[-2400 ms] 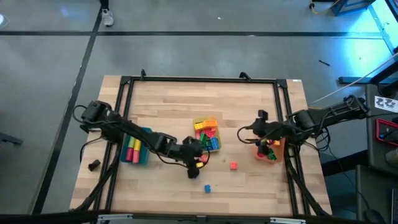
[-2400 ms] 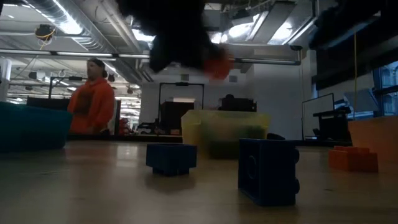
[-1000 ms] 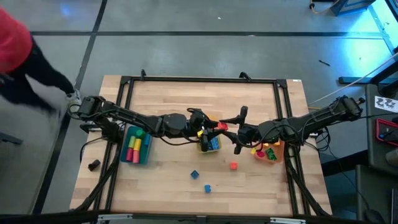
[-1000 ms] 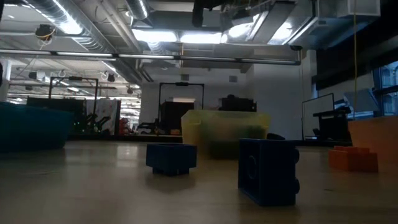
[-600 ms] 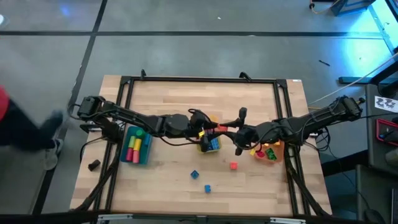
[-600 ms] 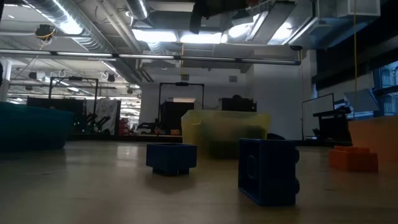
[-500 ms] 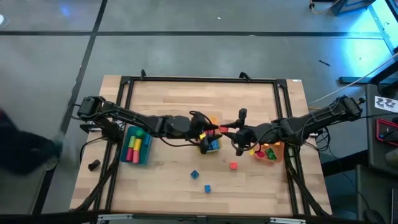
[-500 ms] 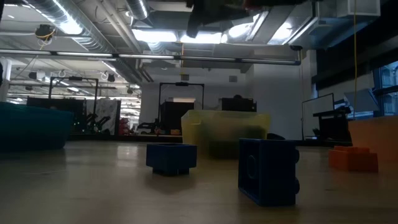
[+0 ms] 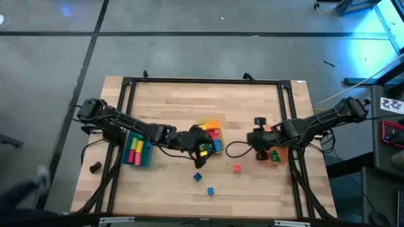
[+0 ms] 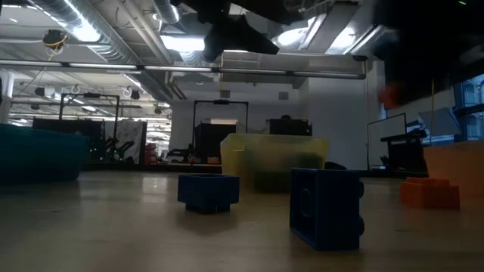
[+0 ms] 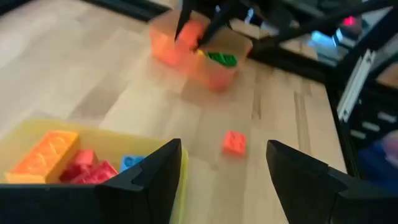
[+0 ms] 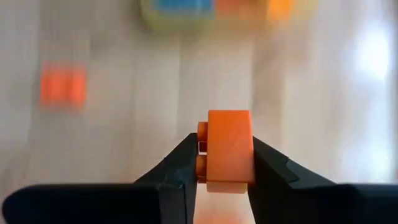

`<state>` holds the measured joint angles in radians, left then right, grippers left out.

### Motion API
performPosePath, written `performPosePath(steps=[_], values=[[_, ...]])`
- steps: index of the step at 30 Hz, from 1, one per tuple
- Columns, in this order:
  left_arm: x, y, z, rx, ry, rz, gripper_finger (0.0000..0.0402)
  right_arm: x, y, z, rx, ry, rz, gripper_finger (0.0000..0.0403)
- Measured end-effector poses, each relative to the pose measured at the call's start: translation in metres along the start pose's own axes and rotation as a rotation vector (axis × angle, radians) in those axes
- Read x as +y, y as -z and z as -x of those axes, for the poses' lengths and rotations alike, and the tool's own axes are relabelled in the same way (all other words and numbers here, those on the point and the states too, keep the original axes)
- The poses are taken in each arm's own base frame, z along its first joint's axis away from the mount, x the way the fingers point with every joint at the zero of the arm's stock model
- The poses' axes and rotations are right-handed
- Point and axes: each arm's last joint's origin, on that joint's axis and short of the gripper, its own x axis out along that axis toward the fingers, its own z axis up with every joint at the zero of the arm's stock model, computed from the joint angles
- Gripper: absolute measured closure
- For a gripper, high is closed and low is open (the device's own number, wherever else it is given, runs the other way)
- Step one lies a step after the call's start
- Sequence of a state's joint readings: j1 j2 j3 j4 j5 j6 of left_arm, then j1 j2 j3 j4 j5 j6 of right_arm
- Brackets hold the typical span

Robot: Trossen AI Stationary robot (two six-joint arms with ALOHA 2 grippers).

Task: Sort blocks by size
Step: Put the orange 4 stud game piece into the orange bin, then put the blue 4 stud game piece into the orange bin

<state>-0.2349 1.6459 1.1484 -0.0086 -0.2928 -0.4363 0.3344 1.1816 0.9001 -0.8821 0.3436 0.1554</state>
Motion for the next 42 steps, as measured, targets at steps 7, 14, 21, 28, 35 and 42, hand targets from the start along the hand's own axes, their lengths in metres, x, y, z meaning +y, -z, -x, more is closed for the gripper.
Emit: performPosePath(steps=[7,14,21,28,35,42], values=[[-0.025,0.014,0.007,0.025,0.061,-0.104,0.0180,-0.003,0.038,0.008,0.442,-0.072,-0.211,0.0290],[-0.048,0.038,0.005,0.072,0.114,-0.212,0.0180,-0.004,0.043,0.011,0.506,-0.065,-0.249,0.0287],[-0.065,0.071,-0.005,0.159,0.136,-0.295,0.0180,-0.003,0.042,0.010,0.497,-0.078,-0.264,0.0262],[-0.074,0.094,-0.011,0.209,0.154,-0.426,0.0180,-0.003,0.042,0.010,0.502,-0.092,-0.269,0.0238],[-0.066,0.109,-0.014,0.327,0.097,-0.447,0.0180,-0.003,0.042,0.010,0.498,-0.093,-0.270,0.0231],[-0.056,0.128,-0.018,0.384,0.091,-0.568,0.0180,-0.002,0.041,0.010,0.487,-0.097,-0.272,0.0231]])
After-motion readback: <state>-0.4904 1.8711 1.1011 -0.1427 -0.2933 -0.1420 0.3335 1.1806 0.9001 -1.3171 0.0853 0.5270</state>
